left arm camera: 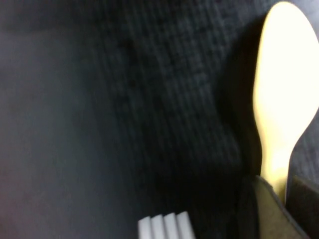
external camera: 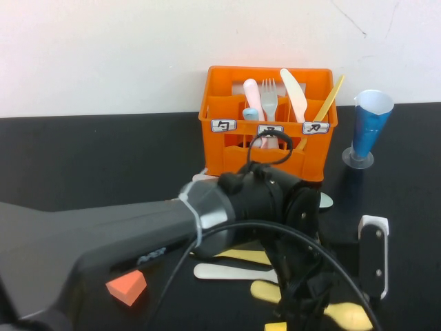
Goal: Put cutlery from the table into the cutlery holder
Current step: Pick up the spoon
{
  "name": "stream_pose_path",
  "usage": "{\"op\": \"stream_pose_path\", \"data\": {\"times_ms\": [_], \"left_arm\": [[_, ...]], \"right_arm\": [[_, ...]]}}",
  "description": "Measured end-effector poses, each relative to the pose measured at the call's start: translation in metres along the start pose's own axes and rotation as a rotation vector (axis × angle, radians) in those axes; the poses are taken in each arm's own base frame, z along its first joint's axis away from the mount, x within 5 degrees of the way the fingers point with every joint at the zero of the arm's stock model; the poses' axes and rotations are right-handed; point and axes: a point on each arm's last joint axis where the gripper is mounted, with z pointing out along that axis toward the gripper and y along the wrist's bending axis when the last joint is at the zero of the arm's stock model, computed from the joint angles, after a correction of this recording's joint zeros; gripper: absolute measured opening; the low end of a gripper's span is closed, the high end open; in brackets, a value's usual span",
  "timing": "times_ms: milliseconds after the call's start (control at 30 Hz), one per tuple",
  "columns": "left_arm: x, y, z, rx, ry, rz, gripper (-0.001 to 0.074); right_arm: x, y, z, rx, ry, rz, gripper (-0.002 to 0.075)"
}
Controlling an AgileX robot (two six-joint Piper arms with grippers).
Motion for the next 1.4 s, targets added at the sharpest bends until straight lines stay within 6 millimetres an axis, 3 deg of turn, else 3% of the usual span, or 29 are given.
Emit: {"op": "stream_pose_path", "data": {"times_ms": [167, 433, 533, 700, 800, 1400], "left_arm": [[-0.005, 0.004, -0.019, -0.084, -0.045, -0.018, 0.0013], [-0.005, 0.003, -0.031, -0.104, -0.047, -0.065, 0.0005], [-0.002, 0.0, -0.032, -0.074, -0.006, -0.07, 0.0055], [0.009, -0.005, -0.033, -0.02, 0.097, -0.163, 0.0228], [0.015, 0.0, -0.034, -0.03, 0.109, -0.196, 0.0277], [0.024, 0.008, -0.005, -0.013, 0.147, -0.189, 0.0297]], "right_arm": [[0.0, 0.0, 0.0, 0.0, 0.0, 0.0, -0.0003], [0.0, 0.0, 0.0, 0.0, 0.0, 0.0, -0.0003], [0.0, 0.0, 0.0, 0.0, 0.0, 0.0, -0.0003], [0.0, 0.0, 0.0, 0.0, 0.0, 0.0, -0.0003], [0.0, 0.0, 0.0, 0.0, 0.0, 0.0, -0.0003], [0.0, 0.0, 0.0, 0.0, 0.0, 0.0, -0.0003]]}}
